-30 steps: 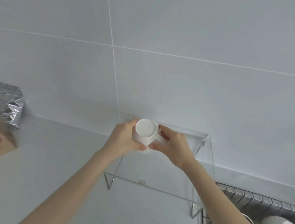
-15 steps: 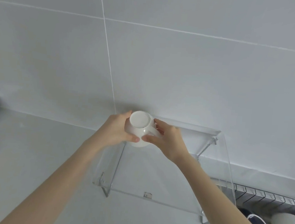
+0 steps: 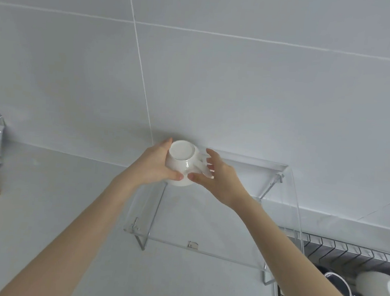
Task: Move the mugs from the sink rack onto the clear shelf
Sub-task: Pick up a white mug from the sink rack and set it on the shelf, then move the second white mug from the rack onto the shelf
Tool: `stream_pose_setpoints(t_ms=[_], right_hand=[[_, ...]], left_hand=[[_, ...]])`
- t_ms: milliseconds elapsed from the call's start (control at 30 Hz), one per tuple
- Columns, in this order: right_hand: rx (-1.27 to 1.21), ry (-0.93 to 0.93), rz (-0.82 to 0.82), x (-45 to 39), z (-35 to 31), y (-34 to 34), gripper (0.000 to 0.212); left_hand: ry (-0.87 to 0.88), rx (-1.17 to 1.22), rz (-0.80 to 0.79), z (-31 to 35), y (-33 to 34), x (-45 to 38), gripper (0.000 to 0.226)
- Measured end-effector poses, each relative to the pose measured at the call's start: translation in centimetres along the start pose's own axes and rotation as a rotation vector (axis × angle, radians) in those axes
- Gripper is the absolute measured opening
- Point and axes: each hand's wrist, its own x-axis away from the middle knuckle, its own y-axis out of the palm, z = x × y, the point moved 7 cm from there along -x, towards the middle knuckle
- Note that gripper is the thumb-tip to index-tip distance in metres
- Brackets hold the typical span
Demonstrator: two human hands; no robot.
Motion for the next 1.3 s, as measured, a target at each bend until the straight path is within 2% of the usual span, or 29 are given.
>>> stream_pose_setpoints(t_ms=[100, 267, 333, 433, 600, 833, 1133, 1300], right_hand=[[0.009, -0.026, 0.063, 2.1, 0.4, -2.8, 0.080], [-0.052, -0.051, 0.242, 8.3, 2.2, -10.3, 0.059], [-0.038, -0.029, 0.322, 11.3, 4.1, -13.6, 0.052], [-0.006, 0.057, 0.399, 15.7, 8.1, -17.7, 0.045], [0.056, 0.280, 0.463, 22.9, 17.7, -23.7, 0.043], [0.121, 0.517, 0.405, 27.7, 29.2, -27.6, 0.053], [0.122, 0.572, 0.263, 26.9, 37.0, -26.9, 0.086], [0.130, 0.562, 0.224, 26.8, 38.4, -26.7, 0.091]], left_hand=[[0.076, -0.066, 0.079, 2.9, 1.3, 1.5, 0.098], [0.357, -0.165, 0.192, 11.3, 6.8, 5.6, 0.084], [0.471, -0.131, 0.141, 14.8, 10.6, 7.1, 0.079], [0.525, -0.028, 0.005, 18.4, 16.7, 8.7, 0.074], [0.508, 0.081, -0.219, 23.2, 27.7, 9.9, 0.069], [0.337, 0.084, -0.461, 25.2, 40.1, 7.5, 0.074], [0.267, -0.052, -0.541, 24.6, 48.8, 3.6, 0.088], [0.241, -0.068, -0.600, 24.3, 51.2, 2.8, 0.102]])
